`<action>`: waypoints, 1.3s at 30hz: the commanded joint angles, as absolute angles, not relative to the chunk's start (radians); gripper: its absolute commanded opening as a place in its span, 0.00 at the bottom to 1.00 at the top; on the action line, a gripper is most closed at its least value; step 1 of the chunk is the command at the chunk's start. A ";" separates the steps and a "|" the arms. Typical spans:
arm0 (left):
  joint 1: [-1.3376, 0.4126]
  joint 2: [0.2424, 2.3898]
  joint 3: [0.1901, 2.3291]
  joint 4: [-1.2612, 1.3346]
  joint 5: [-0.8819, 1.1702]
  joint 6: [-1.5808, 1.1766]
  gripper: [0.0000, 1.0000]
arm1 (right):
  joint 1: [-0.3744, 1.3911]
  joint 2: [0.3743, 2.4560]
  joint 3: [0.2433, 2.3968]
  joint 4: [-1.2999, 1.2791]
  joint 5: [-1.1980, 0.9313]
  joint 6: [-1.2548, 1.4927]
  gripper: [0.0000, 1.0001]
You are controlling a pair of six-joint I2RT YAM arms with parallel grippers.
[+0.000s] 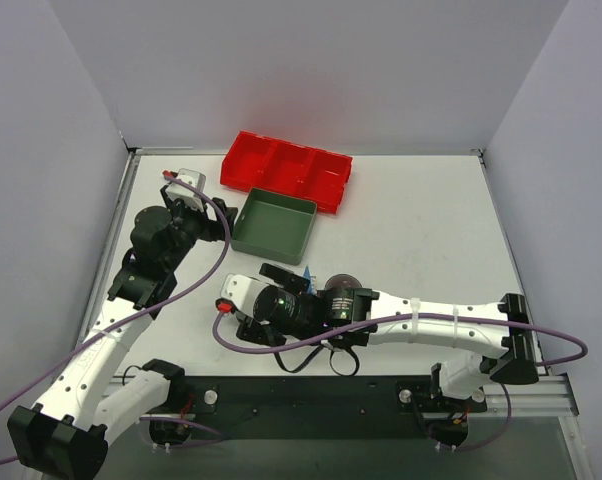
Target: Prepare toiletry sets of a toothbrush and toothpaste on the tray
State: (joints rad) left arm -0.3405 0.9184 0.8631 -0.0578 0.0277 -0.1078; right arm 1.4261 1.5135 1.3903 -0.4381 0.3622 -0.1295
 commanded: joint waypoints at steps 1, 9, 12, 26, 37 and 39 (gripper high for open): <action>-0.341 0.902 0.896 -0.020 0.037 -0.097 0.85 | 1.420 1.457 1.404 -0.454 0.267 -0.120 0.89; -0.339 0.905 0.890 -0.015 0.028 -0.104 0.86 | 1.366 1.396 1.402 -0.393 0.088 -0.080 0.94; -0.339 0.899 0.890 -0.018 -0.018 -0.113 0.87 | 1.310 1.353 1.370 -0.330 0.019 -0.012 0.94; -0.339 0.877 0.913 -0.066 -0.247 -0.239 0.95 | 0.783 1.074 1.043 -0.060 -0.067 0.340 0.94; -0.339 0.848 0.925 -0.100 -0.362 -0.305 0.96 | 0.443 0.801 0.871 -0.150 -0.005 0.411 0.95; -0.339 0.835 0.916 -0.094 -0.359 -0.307 0.96 | 0.420 0.772 0.871 -0.190 0.029 0.390 0.95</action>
